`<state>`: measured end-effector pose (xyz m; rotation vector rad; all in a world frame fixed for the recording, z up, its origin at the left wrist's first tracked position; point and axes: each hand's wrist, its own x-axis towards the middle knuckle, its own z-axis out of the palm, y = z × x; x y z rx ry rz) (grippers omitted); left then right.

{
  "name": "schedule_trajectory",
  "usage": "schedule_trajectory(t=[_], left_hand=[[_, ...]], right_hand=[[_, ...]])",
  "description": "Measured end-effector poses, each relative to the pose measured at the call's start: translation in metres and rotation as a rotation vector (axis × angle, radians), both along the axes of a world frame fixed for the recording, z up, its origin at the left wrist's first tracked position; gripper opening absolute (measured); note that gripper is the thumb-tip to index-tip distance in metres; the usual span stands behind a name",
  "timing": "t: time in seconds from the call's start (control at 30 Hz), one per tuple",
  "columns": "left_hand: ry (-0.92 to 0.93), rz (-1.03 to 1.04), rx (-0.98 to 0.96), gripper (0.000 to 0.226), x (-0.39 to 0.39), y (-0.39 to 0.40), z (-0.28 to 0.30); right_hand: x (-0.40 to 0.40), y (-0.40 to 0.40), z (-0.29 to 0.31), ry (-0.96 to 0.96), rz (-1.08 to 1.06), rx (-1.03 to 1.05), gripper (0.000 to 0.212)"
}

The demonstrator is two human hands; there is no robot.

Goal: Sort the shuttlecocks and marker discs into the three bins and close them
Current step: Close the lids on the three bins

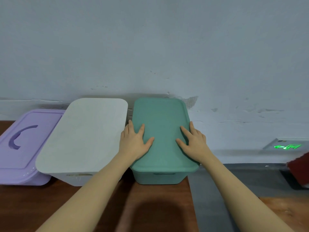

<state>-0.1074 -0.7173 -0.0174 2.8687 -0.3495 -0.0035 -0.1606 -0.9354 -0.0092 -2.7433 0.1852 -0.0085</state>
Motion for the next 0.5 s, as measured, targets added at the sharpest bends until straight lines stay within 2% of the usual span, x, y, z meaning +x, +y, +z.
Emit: schedule_trajectory(t=[0.17,0.3,0.4,0.5], left_hand=[[-0.065,-0.030,0.037,0.071,-0.002,-0.002,-0.002],[0.003,-0.052,-0.026,0.070,0.005,-0.003,0.003],[0.064,-0.067,-0.189,0.069,0.012,-0.003,0.006],[0.040,-0.021,-0.414,0.068,0.017,-0.003,0.005]], right_hand=[[-0.007,0.001,-0.002,-0.047,-0.008,0.027,0.058],[-0.008,0.001,0.005,-0.147,-0.103,0.211,0.043],[-0.006,0.001,0.012,-0.203,-0.090,0.261,0.038],[-0.003,0.003,0.017,-0.245,-0.082,0.320,0.040]])
